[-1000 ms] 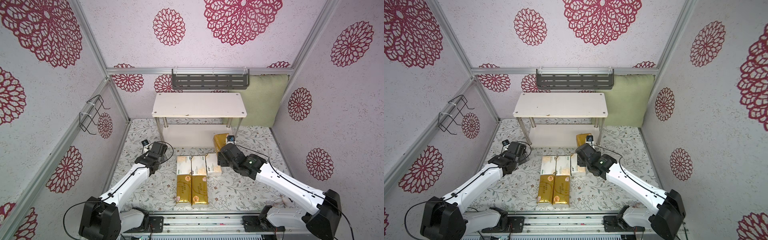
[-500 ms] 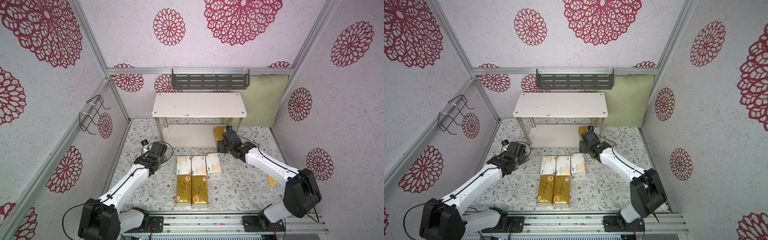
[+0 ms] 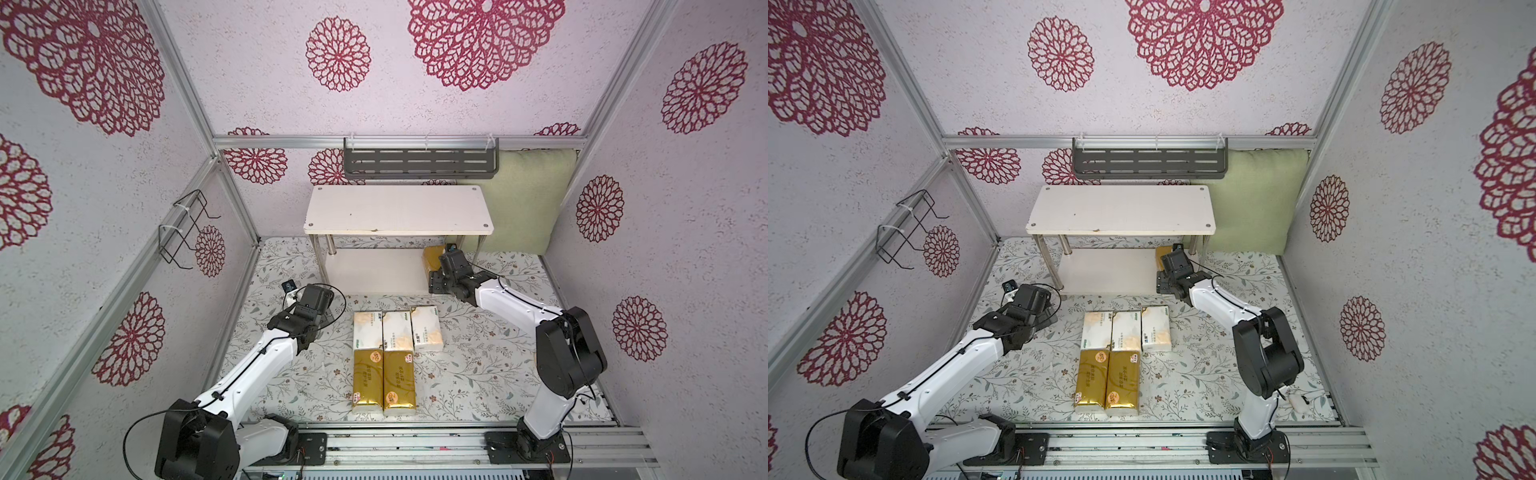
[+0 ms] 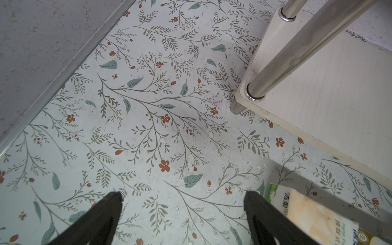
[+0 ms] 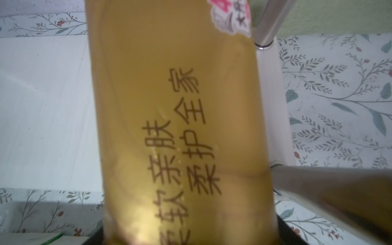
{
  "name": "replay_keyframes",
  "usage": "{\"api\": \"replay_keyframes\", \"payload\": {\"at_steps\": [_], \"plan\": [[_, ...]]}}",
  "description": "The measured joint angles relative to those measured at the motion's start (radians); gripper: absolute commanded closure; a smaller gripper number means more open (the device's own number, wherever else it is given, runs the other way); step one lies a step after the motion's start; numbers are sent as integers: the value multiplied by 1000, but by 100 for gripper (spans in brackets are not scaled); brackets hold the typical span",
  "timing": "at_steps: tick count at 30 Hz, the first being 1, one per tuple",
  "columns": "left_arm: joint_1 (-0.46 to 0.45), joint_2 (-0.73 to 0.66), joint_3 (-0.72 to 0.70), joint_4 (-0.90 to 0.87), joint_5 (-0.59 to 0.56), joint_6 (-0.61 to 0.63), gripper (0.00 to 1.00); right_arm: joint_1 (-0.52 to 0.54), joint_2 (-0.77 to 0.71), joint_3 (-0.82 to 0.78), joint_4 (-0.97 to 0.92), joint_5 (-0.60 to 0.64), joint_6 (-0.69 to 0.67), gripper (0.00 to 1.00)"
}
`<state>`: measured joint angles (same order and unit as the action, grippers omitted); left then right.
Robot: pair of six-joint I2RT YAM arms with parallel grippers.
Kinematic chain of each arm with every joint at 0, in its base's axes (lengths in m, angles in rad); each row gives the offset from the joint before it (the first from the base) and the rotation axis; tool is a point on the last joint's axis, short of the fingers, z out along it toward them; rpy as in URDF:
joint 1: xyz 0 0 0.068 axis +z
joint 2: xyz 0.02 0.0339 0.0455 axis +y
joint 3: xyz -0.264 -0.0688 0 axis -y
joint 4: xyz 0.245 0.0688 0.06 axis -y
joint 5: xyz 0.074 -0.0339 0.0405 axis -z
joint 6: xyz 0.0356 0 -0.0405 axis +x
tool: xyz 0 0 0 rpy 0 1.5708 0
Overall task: Place the tissue boxes on the shelf by color
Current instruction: Place a box of tissues on the shelf.
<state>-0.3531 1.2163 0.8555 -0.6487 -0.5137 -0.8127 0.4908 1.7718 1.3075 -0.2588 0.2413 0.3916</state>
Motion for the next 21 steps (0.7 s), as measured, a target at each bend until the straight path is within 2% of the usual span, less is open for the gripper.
{"api": "replay_keyframes", "payload": {"at_steps": [7, 21], "plan": [[0, -10, 0, -2, -1, 0, 3, -19, 60, 72, 0, -12, -7, 25], [-1, -13, 0, -2, -4, 0, 3, -31, 99, 78, 1, -10, 3, 24]]}}
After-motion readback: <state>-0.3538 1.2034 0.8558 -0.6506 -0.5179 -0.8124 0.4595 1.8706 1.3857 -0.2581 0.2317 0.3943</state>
